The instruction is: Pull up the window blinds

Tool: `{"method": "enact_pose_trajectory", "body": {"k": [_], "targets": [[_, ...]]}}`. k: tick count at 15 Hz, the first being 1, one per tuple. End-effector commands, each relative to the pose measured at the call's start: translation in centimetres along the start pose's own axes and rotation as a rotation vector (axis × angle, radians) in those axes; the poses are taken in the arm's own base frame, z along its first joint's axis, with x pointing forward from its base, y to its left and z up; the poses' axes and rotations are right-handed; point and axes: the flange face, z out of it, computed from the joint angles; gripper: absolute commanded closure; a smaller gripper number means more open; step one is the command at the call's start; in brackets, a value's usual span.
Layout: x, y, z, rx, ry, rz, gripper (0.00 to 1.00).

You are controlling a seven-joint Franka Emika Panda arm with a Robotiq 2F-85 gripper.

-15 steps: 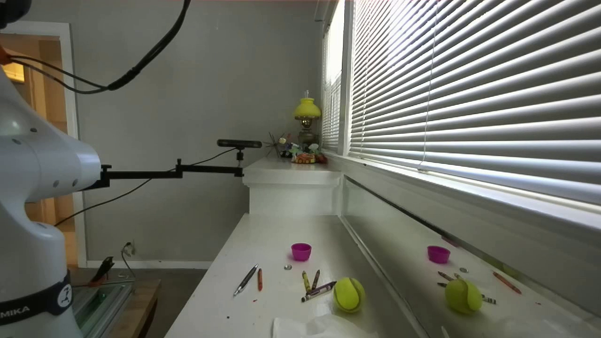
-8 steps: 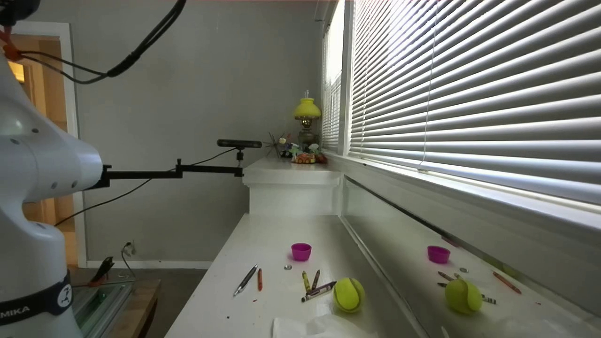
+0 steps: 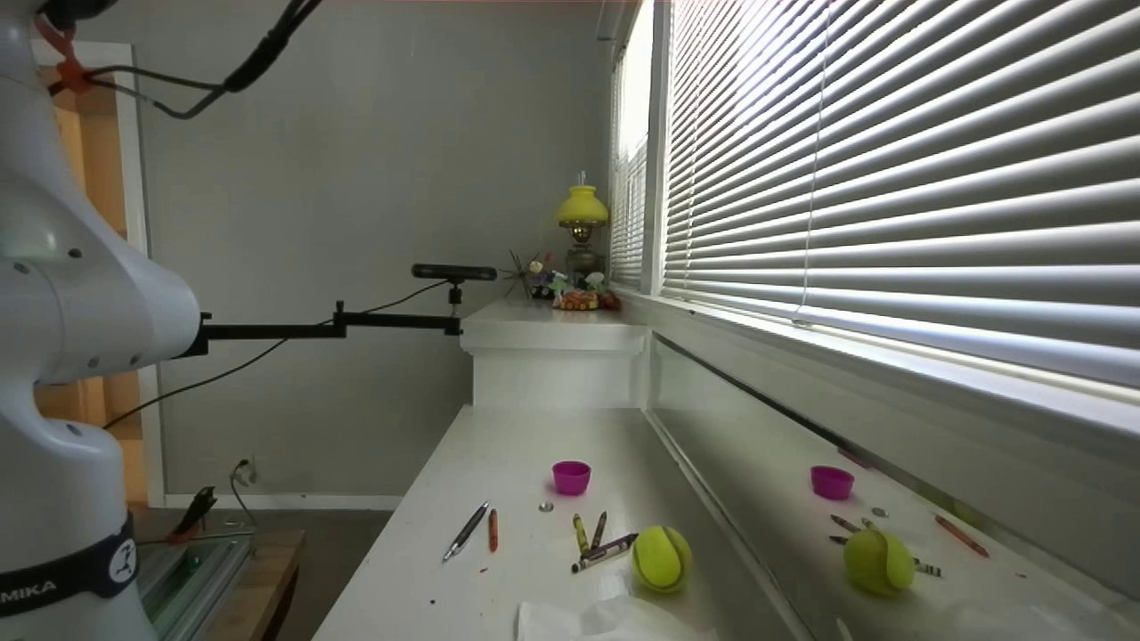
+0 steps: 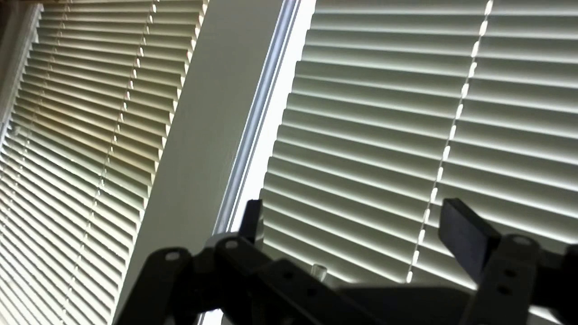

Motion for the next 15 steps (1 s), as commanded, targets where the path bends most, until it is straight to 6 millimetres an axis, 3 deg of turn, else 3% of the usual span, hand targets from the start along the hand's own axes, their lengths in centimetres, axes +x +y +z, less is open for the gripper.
{"method": "enact_pose_trajectory", "body": {"k": [1, 6, 12, 15], "targets": [[2.5, 1.3, 3.0, -0.007, 0.11, 0.072, 0.0], [5.0, 1.9, 5.7, -0.011, 0.176, 0.154, 0.0], [8.1, 0.8, 8.0, 0.006, 0.251, 0.208, 0.0], [9.1, 1.8, 9.5, -0.034, 0.265, 0.195, 0.0]]}}
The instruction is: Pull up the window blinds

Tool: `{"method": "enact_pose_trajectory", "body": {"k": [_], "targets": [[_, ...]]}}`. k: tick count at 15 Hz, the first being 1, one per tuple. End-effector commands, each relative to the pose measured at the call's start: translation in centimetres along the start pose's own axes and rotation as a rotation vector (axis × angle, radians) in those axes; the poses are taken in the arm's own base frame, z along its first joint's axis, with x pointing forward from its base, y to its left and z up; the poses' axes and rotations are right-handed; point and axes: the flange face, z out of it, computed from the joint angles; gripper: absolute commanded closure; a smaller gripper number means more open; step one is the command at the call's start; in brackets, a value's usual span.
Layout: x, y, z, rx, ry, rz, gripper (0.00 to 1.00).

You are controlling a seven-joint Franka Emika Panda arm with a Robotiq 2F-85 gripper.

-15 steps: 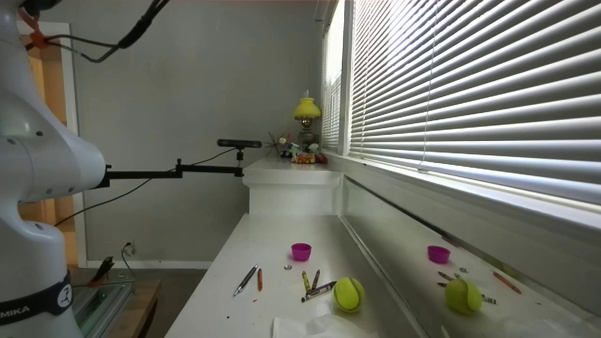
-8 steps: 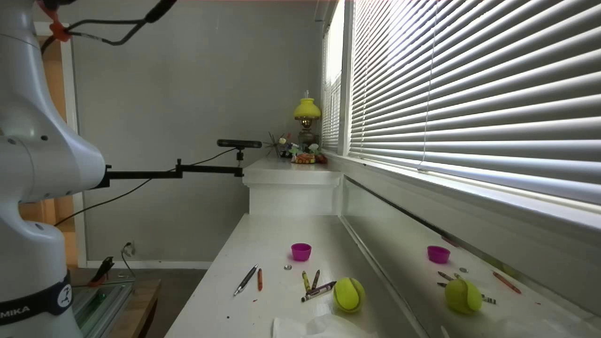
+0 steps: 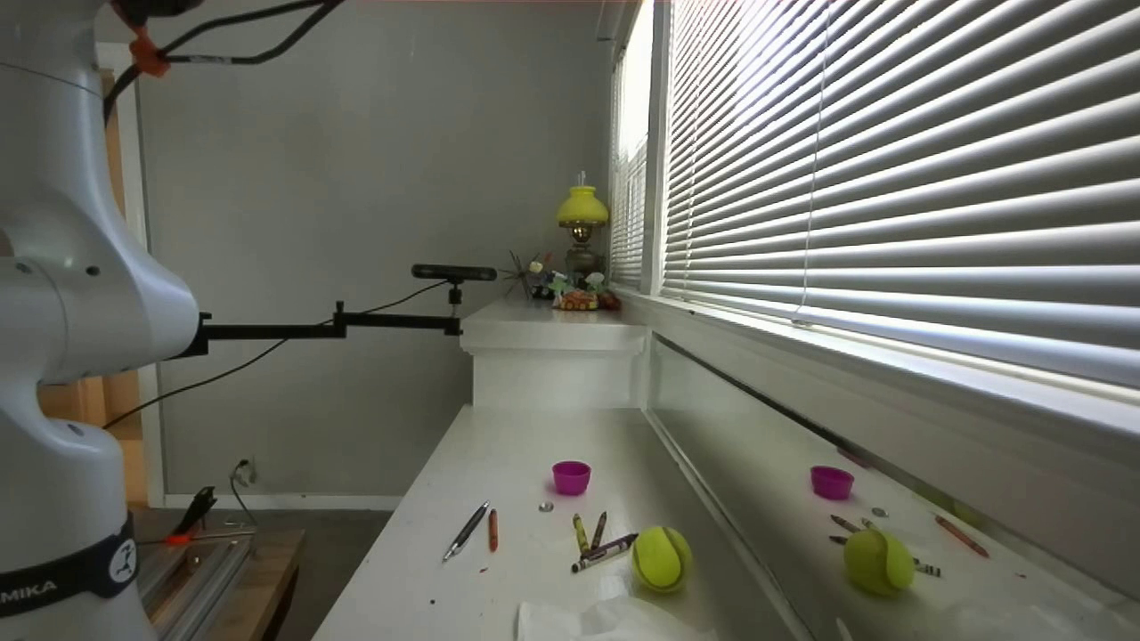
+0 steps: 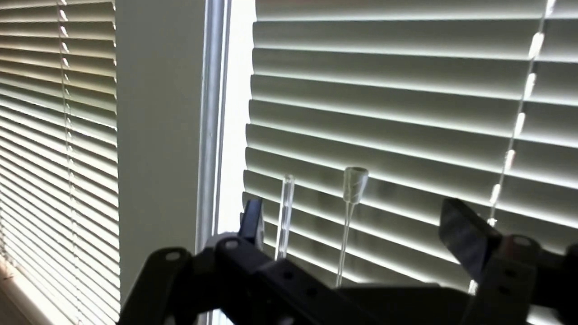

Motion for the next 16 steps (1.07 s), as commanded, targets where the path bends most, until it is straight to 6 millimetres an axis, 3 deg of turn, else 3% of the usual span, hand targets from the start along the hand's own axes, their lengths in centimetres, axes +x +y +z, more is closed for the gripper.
{"method": "enact_pose_trajectory", "body": {"k": [1, 5, 13, 14, 15, 16], "targets": [[1.6, 1.1, 2.7, -0.044, 0.056, -0.008, 0.0], [1.3, 1.7, 4.3, -0.065, 0.067, -0.018, 0.0], [0.9, -1.3, 6.0, -0.007, 0.065, -0.007, 0.0], [1.0, -1.5, 6.2, -0.002, 0.065, 0.002, 0.03], [1.1, -1.5, 6.3, 0.0, 0.067, 0.011, 0.27], [1.1, -1.5, 6.4, 0.002, 0.069, 0.019, 0.28]]}}
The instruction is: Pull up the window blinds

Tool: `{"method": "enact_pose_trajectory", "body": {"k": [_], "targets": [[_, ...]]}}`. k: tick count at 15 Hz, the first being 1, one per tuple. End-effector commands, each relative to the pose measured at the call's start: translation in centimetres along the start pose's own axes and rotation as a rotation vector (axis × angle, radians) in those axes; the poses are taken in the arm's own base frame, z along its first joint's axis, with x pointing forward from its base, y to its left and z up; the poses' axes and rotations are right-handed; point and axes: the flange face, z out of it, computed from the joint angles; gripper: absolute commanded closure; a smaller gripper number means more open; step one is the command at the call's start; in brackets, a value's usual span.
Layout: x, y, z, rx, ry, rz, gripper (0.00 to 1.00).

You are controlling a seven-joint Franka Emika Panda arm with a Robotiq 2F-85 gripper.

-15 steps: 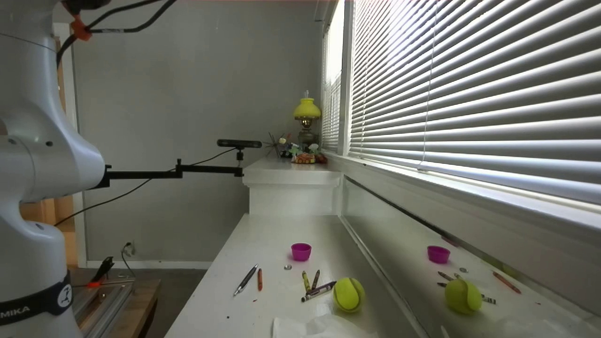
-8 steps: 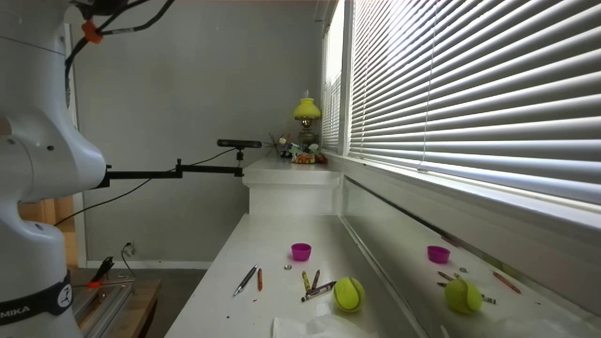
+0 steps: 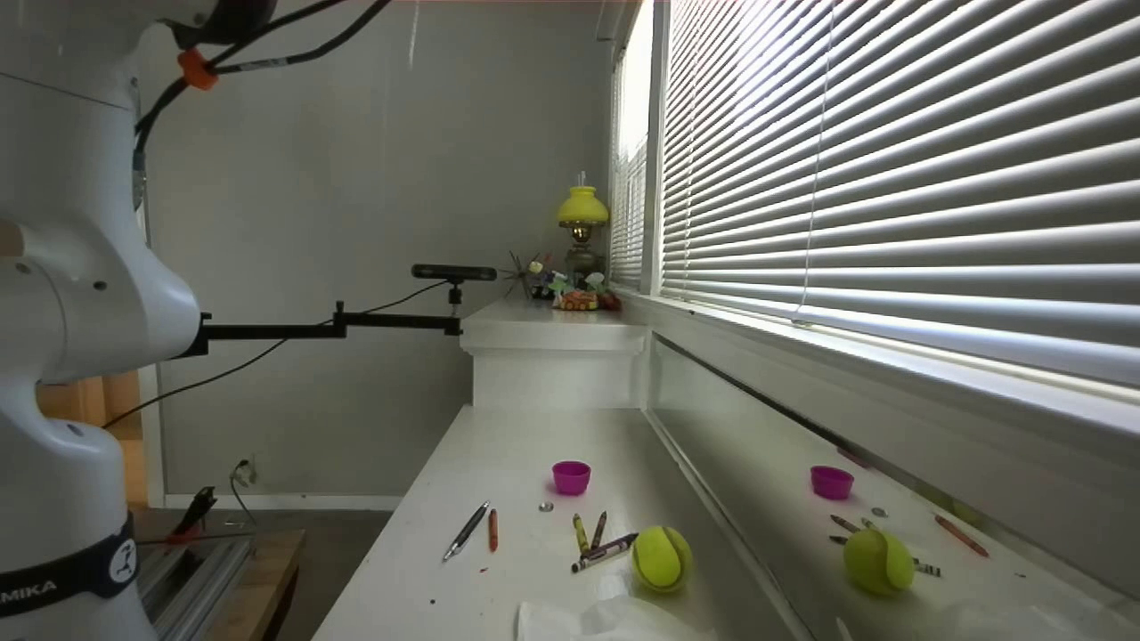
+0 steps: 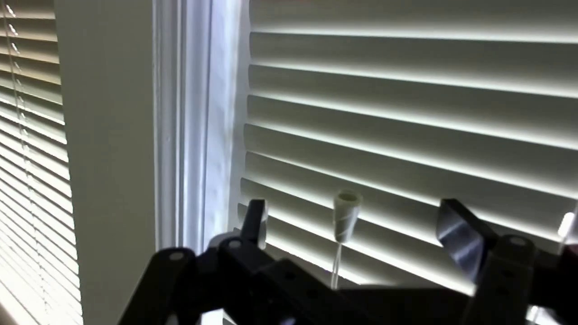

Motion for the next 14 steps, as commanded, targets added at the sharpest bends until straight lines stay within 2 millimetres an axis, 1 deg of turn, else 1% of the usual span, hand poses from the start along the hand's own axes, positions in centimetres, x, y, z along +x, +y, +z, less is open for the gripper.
{"method": "enact_pose_trajectory", "body": {"k": [1, 4, 5, 7, 10, 11, 14], "targets": [[0.9, 0.1, 0.8, 0.001, 0.024, 0.013, 0.31], [1.4, 0.4, 0.8, -0.004, 0.031, 0.013, 0.55], [1.6, 0.5, 0.7, -0.005, 0.03, 0.011, 0.61], [2.2, 0.9, 0.1, -0.01, 0.033, -0.001, 0.75], [3.5, 0.7, -1.4, -0.008, 0.036, -0.035, 0.96], [3.9, 0.7, -1.9, -0.009, 0.037, -0.05, 0.99], [4.7, 0.4, -3.0, -0.003, 0.029, -0.094, 1.0]]}}
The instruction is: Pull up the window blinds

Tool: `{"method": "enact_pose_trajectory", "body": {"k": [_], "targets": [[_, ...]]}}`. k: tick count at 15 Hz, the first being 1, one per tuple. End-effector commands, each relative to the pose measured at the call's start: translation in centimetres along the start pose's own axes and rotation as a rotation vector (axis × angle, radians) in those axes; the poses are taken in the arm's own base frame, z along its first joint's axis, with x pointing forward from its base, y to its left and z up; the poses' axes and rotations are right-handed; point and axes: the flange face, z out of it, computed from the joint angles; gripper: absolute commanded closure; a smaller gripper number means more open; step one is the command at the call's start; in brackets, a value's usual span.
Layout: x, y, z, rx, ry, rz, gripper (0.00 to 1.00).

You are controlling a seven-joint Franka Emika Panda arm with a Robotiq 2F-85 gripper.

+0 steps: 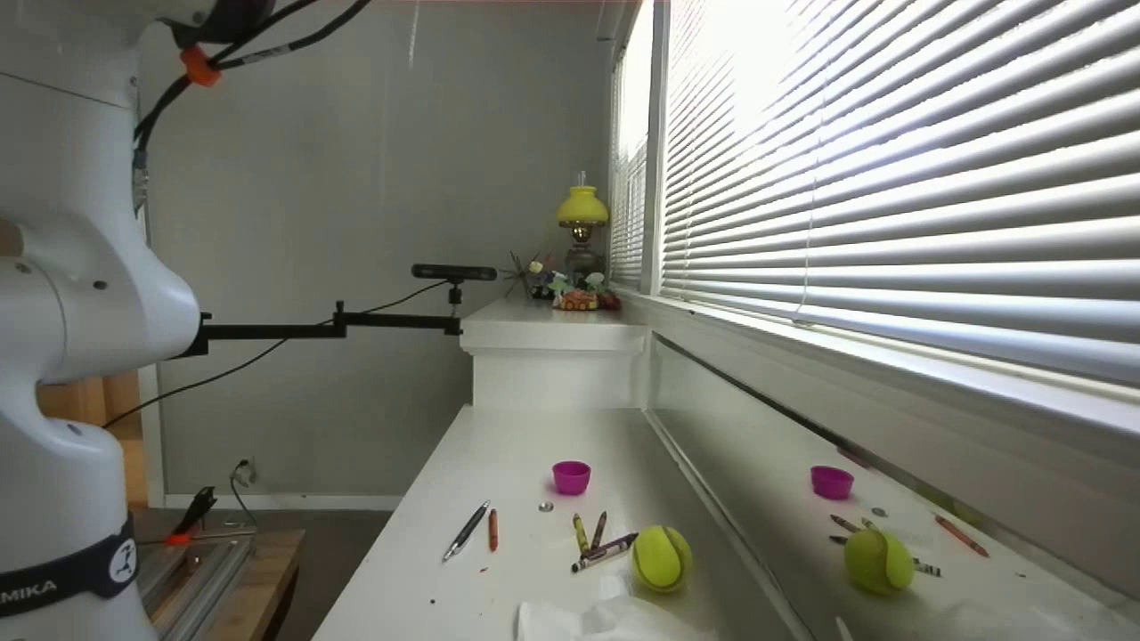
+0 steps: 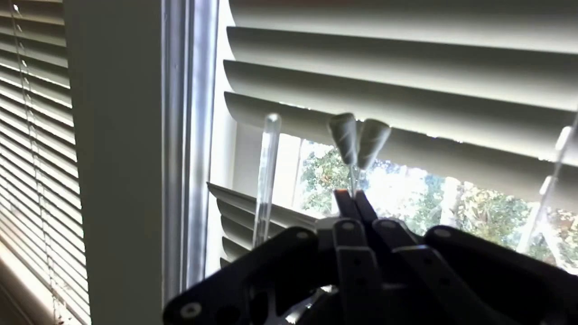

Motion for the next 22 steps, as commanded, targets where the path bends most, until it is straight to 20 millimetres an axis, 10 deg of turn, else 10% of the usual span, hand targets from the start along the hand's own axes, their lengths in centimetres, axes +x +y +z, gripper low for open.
{"method": "enact_pose_trajectory", "body": {"k": [1, 22], "targets": [[1.6, -0.1, -1.8, 0.004, -0.016, -0.076, 1.0], [-1.0, -0.8, -5.6, 0.043, -0.177, -0.085, 1.0]]}}
